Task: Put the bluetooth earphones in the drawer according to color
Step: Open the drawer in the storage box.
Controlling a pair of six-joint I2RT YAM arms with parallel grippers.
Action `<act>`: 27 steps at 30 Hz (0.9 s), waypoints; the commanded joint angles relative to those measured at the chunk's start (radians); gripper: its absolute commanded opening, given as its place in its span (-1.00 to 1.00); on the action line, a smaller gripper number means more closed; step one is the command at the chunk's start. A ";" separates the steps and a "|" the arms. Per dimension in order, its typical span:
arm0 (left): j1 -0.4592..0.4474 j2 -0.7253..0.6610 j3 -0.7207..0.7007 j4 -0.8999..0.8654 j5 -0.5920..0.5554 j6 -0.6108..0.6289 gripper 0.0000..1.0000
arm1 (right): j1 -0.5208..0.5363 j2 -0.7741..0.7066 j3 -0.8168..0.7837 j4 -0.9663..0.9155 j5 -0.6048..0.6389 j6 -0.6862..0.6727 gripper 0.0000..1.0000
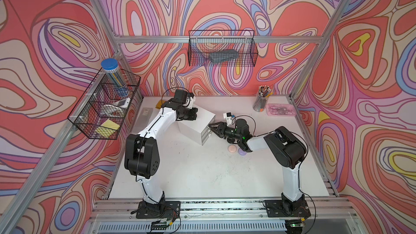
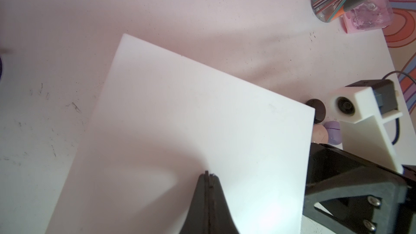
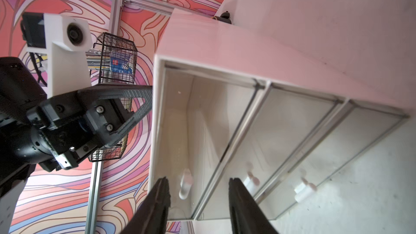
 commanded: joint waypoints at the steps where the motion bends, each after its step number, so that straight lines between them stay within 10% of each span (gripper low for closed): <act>1: -0.005 0.030 -0.058 -0.109 -0.006 0.012 -0.98 | 0.004 0.032 0.024 0.062 0.005 0.037 -0.14; 27: -0.008 0.067 -0.055 -0.128 0.023 0.026 -1.00 | 0.008 0.102 0.112 0.110 -0.036 0.144 -0.79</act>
